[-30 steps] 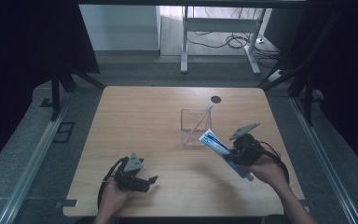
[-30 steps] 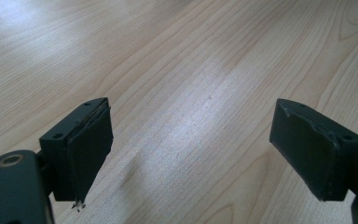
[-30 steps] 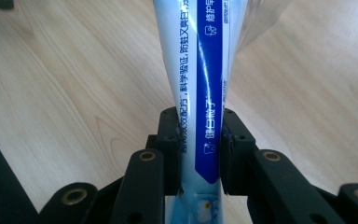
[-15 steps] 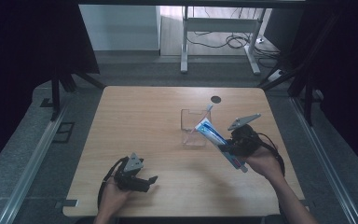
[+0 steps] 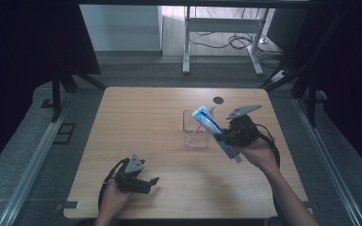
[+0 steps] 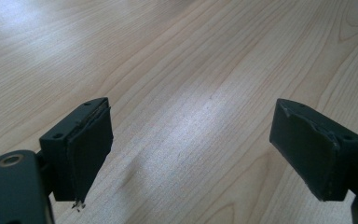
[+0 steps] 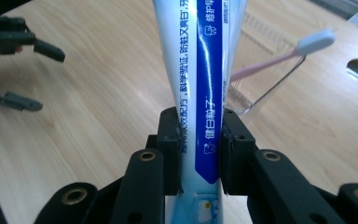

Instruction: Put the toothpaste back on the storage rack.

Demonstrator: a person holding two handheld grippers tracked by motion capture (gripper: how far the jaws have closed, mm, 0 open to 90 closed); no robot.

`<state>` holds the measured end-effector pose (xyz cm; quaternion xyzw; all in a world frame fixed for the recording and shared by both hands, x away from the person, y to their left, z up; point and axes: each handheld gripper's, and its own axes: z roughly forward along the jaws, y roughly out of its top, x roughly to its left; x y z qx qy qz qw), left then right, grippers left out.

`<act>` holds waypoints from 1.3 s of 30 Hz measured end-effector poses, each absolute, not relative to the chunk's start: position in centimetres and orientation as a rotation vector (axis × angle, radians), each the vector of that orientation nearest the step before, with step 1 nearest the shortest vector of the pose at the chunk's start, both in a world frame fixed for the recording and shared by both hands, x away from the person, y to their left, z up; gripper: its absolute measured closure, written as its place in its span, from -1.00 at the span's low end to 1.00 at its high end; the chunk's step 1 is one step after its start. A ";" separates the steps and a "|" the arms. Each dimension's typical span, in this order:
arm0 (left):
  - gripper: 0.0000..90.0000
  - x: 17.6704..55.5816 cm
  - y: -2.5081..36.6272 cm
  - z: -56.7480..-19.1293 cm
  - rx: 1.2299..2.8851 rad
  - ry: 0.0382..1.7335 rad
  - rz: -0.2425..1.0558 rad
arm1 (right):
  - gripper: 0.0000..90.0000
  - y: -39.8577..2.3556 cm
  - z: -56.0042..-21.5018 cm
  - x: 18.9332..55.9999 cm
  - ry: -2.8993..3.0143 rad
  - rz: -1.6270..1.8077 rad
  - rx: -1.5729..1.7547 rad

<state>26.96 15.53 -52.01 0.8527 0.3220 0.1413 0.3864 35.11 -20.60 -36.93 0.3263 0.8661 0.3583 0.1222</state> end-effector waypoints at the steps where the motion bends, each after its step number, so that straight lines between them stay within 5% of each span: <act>1: -0.70 27.0 15.5 -52.0 2.171 0.819 0.360 | 0.63 -20.5 -36.8 35.2 2.519 1.053 0.957; 39: -0.70 27.0 15.6 -52.0 2.167 0.817 0.353 | 0.63 -15.6 -37.2 42.2 2.357 1.196 0.941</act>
